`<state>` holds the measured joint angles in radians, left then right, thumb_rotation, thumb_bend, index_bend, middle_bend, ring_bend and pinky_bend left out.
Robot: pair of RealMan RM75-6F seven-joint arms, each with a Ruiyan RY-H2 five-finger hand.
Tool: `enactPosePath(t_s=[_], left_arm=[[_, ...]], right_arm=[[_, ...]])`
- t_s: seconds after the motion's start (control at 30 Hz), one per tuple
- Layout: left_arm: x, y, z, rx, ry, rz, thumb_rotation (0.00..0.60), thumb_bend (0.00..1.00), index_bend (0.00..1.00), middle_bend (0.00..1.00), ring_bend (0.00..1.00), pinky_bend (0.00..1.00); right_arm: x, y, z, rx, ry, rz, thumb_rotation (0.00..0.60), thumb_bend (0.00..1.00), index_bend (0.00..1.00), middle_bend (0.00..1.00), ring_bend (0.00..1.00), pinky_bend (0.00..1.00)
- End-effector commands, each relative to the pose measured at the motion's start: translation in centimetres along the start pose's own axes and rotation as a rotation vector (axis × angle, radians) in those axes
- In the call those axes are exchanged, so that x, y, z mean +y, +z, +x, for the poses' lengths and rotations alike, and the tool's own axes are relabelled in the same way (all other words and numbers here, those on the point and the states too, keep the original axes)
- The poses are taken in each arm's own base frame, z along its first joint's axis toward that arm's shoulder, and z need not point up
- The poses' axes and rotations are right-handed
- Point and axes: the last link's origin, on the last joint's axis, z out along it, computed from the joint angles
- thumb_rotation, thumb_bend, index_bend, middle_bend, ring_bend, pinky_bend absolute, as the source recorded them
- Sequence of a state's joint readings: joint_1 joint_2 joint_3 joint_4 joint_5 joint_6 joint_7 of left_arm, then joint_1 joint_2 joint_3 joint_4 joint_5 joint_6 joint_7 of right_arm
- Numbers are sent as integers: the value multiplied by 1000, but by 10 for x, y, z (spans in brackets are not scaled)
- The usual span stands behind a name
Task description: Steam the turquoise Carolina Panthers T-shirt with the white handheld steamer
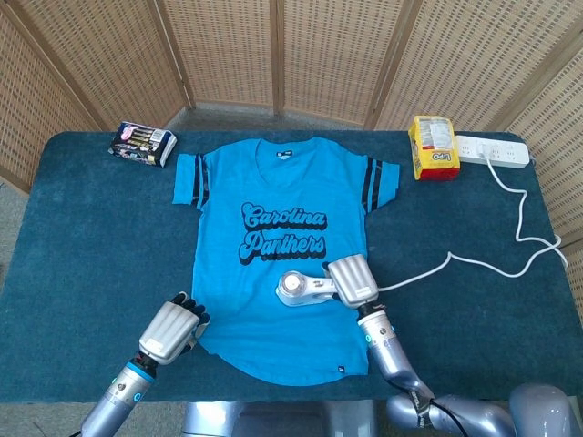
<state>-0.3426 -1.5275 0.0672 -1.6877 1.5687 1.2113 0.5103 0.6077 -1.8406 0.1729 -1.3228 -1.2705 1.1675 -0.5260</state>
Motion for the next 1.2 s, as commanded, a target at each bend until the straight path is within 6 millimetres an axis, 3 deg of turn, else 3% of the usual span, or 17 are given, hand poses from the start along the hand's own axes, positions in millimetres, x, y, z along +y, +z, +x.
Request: enactPosePath(t_s=[0.03, 0.33, 0.57, 0.93, 1.2], left_arm=[[0, 0, 0, 0, -1, 1, 552, 372, 691, 559, 473, 336], [-1, -2, 0, 1, -1, 1, 553, 373, 692, 558, 472, 336], [0, -2, 0, 0, 5, -2, 550, 373, 691, 559, 472, 336], [1, -2, 0, -2, 7, -6, 553, 374, 692, 559, 472, 336], [1, -2, -2, -8, 8, -8, 551, 373, 691, 559, 472, 336]], right_arm=[[-9, 1, -2, -11, 4, 13, 600, 364, 766, 773, 823, 709], [-16, 1, -6, -27, -2, 20, 600, 364, 766, 773, 822, 709], [6, -12, 0, -30, -19, -18, 600, 364, 766, 773, 823, 709], [24, -29, 7, -41, -42, -37, 600, 364, 766, 773, 823, 709], [13, -34, 2, -66, -28, -4, 600, 364, 766, 773, 823, 706]])
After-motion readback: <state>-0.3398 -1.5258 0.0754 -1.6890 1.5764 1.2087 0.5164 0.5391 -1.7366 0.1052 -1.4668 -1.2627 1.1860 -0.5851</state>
